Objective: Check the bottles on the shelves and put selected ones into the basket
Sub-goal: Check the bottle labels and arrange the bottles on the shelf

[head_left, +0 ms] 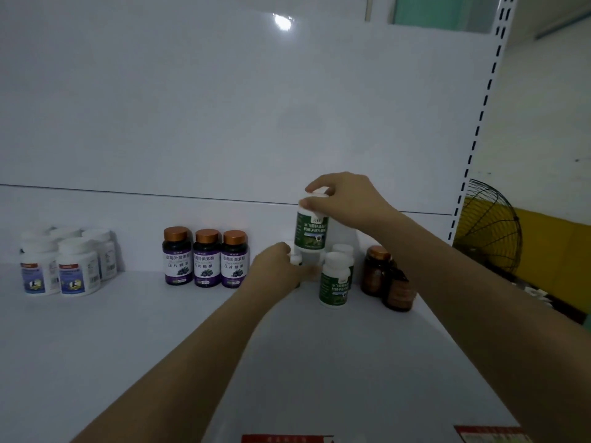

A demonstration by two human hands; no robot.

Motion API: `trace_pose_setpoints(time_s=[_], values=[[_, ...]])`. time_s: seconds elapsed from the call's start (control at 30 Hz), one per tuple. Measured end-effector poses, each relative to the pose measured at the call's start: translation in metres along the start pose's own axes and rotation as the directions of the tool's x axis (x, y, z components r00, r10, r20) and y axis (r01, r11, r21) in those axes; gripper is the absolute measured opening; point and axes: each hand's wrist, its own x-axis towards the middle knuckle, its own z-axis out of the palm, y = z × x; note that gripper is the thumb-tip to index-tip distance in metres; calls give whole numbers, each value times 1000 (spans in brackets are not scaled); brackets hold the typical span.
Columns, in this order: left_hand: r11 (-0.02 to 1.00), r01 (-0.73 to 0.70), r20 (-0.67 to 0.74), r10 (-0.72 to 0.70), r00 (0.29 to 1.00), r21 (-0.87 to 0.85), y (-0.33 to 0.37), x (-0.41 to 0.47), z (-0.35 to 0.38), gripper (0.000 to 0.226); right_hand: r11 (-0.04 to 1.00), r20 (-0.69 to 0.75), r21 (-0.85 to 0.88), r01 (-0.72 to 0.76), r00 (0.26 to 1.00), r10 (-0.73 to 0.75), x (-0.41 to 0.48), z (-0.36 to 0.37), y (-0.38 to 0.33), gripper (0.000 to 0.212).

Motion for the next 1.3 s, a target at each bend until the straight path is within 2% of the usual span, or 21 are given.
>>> trace_pose_setpoints(time_s=[0.1,0.27,0.5,0.7,0.83,0.93,1.0,1.1,1.17,1.23,1.3], values=[[980,-13,9,15,1000,-198,8,-2,-7,51,999,4,44,-10,1000,10,-6,-5,-7,37],[923,-1,58,25,998,-384,-1,-10,-7,32,991,38,119,-67,997,63,-15,0,-2,39],[921,51,81,-22,996,-386,-8,-9,-7,25,982,77,134,-135,989,126,-15,5,0,40],[919,33,80,-1,997,-394,-11,-8,-10,38,978,84,166,-127,990,115,-13,6,-3,37],[935,3,98,34,995,-354,-13,-7,-14,27,933,186,329,-143,979,85,-12,5,1,35],[950,-39,92,71,993,-310,-12,-8,-16,34,863,292,470,-185,955,46,-15,2,5,36],[952,-65,21,74,997,-299,-10,-9,-13,35,881,319,431,-195,946,54,-17,3,5,38],[954,-88,-54,75,996,-286,-8,-10,-7,44,971,219,202,-130,972,85,-17,5,2,48],[930,-49,27,63,998,-363,-7,-10,-7,45,967,201,228,-114,977,68,-17,-1,2,39],[910,3,146,64,987,-415,-9,-10,-9,43,969,251,235,-74,968,13,-19,-10,4,32],[912,3,199,86,976,-411,-10,-11,-13,42,958,296,282,-60,955,-27,-21,-16,7,29]])
